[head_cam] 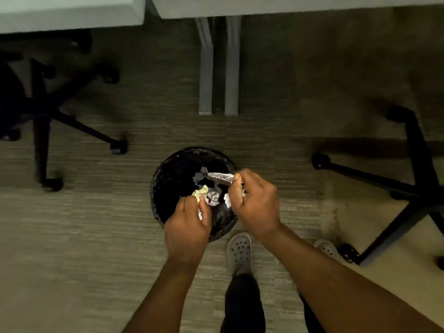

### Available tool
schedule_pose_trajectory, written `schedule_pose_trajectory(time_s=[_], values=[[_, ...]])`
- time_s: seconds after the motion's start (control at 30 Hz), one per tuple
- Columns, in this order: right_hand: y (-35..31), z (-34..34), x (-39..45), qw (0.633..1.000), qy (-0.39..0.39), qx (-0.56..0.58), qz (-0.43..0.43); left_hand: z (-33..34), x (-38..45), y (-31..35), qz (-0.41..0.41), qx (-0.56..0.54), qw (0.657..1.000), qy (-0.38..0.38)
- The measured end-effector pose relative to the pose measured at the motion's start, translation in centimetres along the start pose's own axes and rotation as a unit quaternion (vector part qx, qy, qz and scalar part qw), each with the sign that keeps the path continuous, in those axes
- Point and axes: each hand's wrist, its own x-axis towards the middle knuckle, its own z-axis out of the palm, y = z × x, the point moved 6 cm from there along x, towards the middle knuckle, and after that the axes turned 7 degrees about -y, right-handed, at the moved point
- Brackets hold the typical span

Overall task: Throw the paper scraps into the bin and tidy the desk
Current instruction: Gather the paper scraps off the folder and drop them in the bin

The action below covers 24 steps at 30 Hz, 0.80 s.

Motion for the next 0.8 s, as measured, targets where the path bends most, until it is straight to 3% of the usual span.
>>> schedule_pose_trajectory(time_s=[0.23,0.33,0.43,0.5,0.57,0.8], values=[[0.2,10.9,0.3,0.983,-0.13,-0.125,-0.021,3.0,0.5,-7.8,-0.148,-0.016,0.987,-0.056],[1.8,14.5,-0.2,0.95,-0.246,-0.191,0.011,4.9,0.3,-10.1,-0.216,-0.054,0.971,-0.082],[3.7,16.6,-1.0,0.899,-0.361,-0.241,0.061,7.6,-0.4,-11.9,-0.292,-0.13,0.935,-0.155],[4.2,17.2,-1.4,0.874,-0.398,-0.273,0.049,8.4,-0.9,-12.0,-0.25,-0.044,0.944,-0.212],[4.1,17.2,-1.6,0.868,-0.401,-0.293,0.02,8.3,-1.3,-11.6,-0.179,0.034,0.96,-0.214],[4.3,15.3,-2.3,0.87,-0.39,-0.302,0.0,7.9,-2.5,-10.4,-0.159,0.066,0.961,-0.218]])
